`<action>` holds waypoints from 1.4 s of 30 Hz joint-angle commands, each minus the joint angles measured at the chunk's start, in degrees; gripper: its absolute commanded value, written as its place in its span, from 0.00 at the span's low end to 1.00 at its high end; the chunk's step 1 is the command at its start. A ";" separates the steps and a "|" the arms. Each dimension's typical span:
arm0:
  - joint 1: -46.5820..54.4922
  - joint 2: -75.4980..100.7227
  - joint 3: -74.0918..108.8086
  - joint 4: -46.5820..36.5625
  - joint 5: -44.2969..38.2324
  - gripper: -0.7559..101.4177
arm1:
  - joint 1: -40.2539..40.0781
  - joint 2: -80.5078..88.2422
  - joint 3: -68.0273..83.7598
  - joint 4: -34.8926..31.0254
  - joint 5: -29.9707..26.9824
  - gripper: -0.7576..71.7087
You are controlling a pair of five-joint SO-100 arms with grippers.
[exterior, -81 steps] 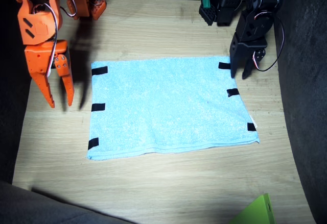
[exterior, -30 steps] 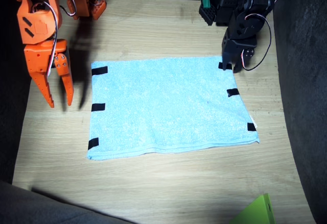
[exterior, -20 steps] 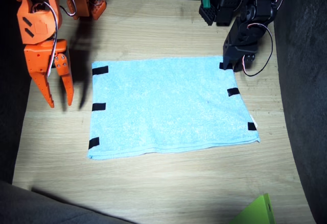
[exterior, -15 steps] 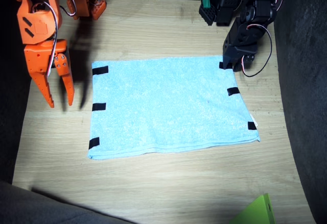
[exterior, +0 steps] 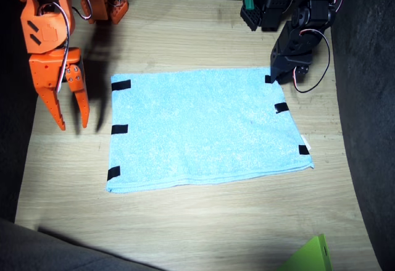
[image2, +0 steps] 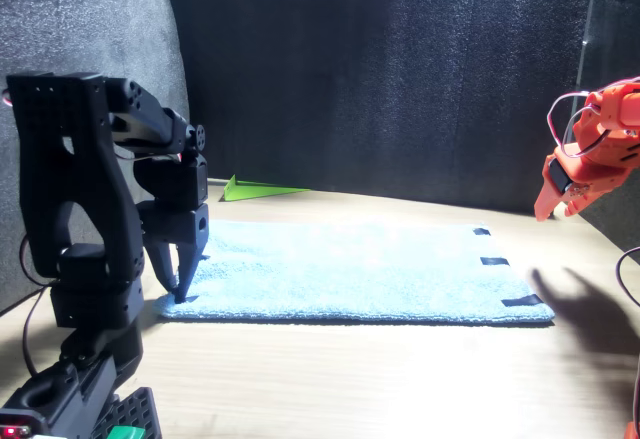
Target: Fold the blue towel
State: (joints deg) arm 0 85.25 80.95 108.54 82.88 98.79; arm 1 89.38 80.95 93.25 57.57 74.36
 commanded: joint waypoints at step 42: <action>-21.45 -12.57 -44.21 25.40 -2.11 0.01 | -1.49 2.81 -0.26 1.23 0.35 0.34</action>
State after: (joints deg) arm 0 64.69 68.82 69.43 106.08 95.80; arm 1 88.24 80.95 93.25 57.66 74.36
